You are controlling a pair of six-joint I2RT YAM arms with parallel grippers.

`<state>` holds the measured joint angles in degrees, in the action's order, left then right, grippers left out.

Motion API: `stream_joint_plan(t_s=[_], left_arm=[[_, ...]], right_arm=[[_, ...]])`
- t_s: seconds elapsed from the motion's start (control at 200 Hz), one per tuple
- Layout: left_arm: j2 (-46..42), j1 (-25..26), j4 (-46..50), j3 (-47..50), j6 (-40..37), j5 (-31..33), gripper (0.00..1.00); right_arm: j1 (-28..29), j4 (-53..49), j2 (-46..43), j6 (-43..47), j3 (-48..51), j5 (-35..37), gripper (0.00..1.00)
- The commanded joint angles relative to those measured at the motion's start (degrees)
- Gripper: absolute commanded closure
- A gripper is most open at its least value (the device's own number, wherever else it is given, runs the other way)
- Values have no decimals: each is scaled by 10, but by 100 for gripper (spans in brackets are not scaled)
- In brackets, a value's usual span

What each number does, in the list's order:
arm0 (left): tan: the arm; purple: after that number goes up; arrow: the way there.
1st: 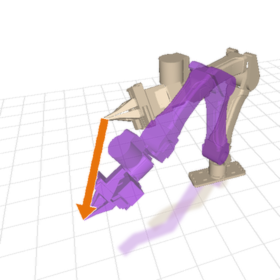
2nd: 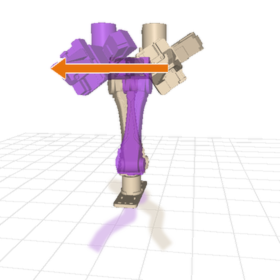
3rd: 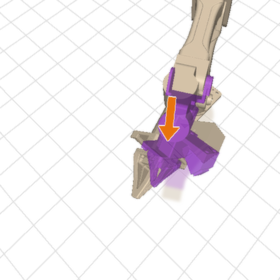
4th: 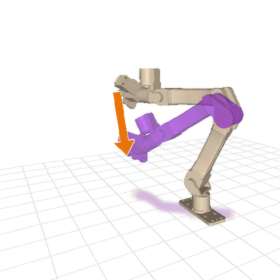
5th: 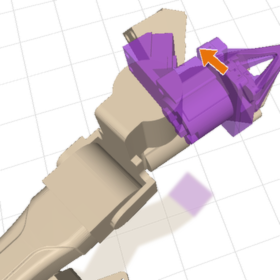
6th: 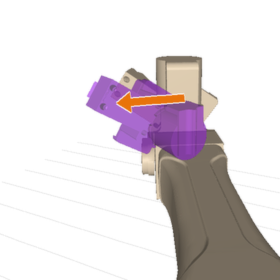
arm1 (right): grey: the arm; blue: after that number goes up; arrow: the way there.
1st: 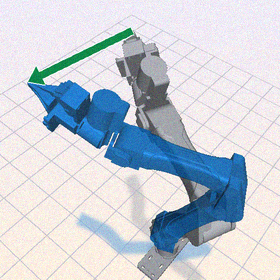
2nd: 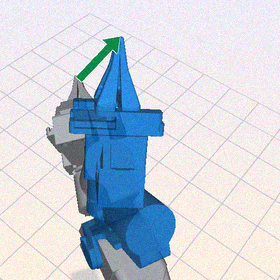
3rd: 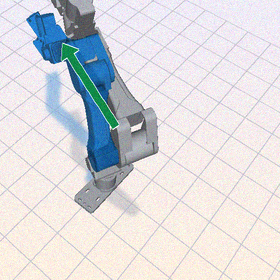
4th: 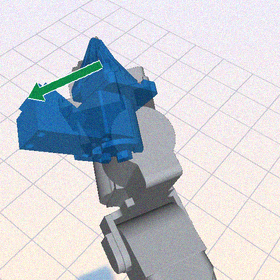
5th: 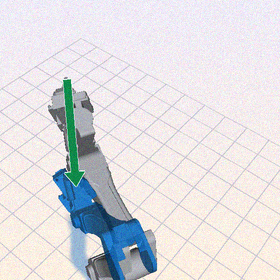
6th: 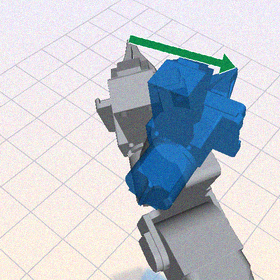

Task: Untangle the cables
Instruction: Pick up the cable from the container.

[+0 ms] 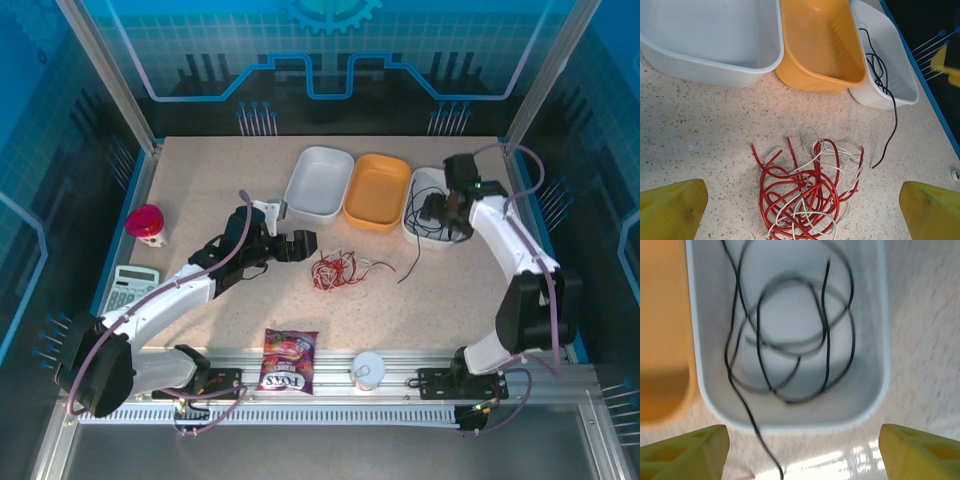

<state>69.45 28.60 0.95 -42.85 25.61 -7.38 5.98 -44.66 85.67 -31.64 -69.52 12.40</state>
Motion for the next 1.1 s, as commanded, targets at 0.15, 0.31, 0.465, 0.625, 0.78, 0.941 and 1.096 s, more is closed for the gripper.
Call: stream_joint_plan(t_s=[0.15, 0.31, 0.465, 0.625, 0.78, 0.941, 1.096], left_arm=[[6, -4, 0, -11, -5, -9, 1], [10, -4, -8, -11, -1, -13, 1], [16, -4, -11, -7, 3, -16, 1], [19, -5, -15, -5, 6, -18, 1], [18, -4, -16, -1, 6, -16, 1], [16, -5, -13, 0, 4, -13, 1], [17, -5, -19, 1, 5, -11, 1]], right_arm=[[95, 122, -111, -110, 210, 8, 33], [128, 183, -115, -149, 282, 36, 40], [132, 243, -83, -159, 314, 25, 41], [139, 305, -36, -162, 321, 14, 48], [144, 302, -14, -171, 306, 25, 76], [149, 227, -54, -163, 272, 72, 100], [146, 149, -100, -140, 219, 112, 100]])
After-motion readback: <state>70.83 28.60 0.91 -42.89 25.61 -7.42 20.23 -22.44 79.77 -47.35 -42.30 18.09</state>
